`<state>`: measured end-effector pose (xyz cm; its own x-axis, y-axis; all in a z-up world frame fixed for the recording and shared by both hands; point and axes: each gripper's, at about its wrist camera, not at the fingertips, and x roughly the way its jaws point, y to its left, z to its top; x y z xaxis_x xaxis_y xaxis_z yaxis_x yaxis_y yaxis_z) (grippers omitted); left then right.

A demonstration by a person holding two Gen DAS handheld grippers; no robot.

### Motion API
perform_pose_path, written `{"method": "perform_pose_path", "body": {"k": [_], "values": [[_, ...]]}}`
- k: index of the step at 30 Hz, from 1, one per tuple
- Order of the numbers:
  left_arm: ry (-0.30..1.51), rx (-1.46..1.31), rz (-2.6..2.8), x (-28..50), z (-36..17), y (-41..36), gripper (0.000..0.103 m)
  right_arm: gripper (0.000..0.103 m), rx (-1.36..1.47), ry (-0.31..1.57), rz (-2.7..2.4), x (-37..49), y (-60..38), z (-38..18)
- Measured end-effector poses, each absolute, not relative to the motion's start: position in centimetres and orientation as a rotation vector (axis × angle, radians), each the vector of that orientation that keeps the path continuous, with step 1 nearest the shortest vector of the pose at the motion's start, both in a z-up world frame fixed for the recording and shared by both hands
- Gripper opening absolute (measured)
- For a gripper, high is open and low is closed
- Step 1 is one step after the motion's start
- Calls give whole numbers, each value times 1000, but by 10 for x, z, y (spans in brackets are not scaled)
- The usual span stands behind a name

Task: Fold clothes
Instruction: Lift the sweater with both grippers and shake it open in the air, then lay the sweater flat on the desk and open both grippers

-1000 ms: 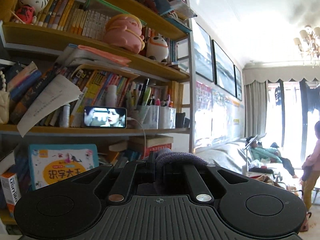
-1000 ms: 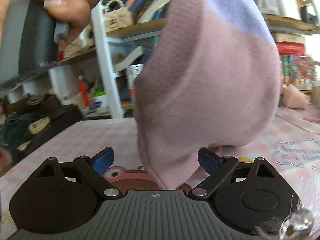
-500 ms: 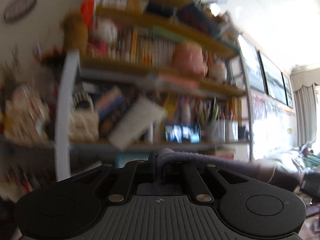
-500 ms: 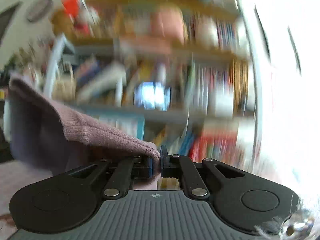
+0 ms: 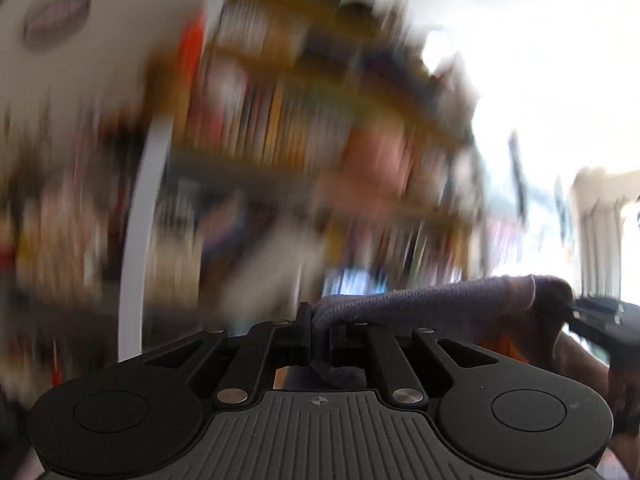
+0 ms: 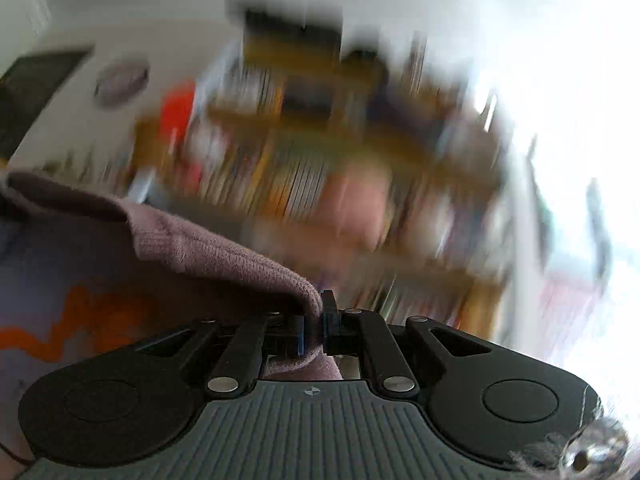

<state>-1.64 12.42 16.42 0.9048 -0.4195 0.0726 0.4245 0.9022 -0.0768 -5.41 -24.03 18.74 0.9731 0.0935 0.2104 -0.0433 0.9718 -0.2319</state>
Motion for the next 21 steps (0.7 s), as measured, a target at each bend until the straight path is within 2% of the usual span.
{"method": "perform_pose_path", "body": {"k": [3,5,8,12,14,17,18,19,21], "values": [[290,-60,-386,54,91,116,8,7,-203,159,142,25,-249,127],[445,-51,-366,89,49,112,8,7,-214,347,165,70,-247,81],[520,4,-343,122,29,104,8,7,-262,461,158,112,-237,40],[599,14,-338,175,22,104,14,8,-223,556,152,168,-241,25],[643,27,-319,198,10,104,21,16,-204,611,148,200,-242,13],[674,35,-264,223,-8,104,51,33,-190,643,121,226,-243,3],[673,30,-239,227,-11,105,67,42,-187,650,111,234,-243,0],[674,24,-226,231,-12,105,71,50,-183,658,101,241,-244,-3],[672,4,-235,231,-11,110,71,58,-185,649,93,244,-247,-2]]}}
